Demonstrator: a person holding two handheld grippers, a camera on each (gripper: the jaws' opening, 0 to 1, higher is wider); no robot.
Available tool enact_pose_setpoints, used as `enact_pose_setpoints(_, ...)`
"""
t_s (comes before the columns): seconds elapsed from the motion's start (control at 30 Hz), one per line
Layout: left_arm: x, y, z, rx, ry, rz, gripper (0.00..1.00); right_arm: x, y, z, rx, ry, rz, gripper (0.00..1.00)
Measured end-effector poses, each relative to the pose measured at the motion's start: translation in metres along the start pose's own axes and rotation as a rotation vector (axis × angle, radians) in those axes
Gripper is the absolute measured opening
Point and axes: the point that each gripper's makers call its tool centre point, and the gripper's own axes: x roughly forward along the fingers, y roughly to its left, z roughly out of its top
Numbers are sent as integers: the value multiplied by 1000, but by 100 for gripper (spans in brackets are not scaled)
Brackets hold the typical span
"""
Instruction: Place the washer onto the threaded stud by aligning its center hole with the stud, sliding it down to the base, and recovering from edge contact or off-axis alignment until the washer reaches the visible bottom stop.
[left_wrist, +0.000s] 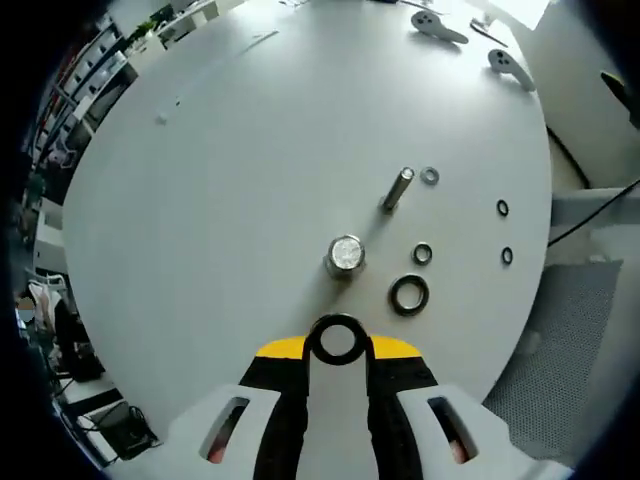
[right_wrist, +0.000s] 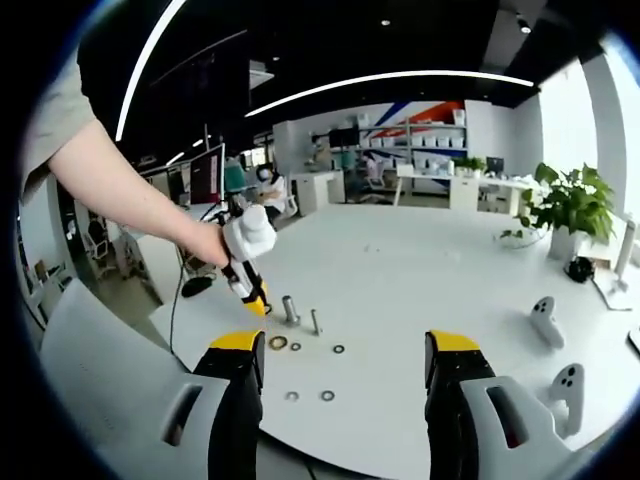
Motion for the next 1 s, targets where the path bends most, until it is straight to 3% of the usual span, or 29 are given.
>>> enact_pose_setpoints(0.17,-16,1,17,10,-45,11,19,1,1,0,-8,2,7,67)
enact_pose_setpoints(0.3,-25,-2,31,76,-46,19,19,0,0,0,1,-4,1,66)
enact_pose_setpoints(0.43,-27,-4,42,89,-51,19,19,-1,-1,1,2,-9,0,66)
enact_pose_setpoints(0.67,-19,-8,50,155,-14,23,19,-1,-1,1,5,-11,0,66)
enact_pose_setpoints(1.0,-10,-5,52,163,26,14,19,-1,0,3,4,-17,4,66)
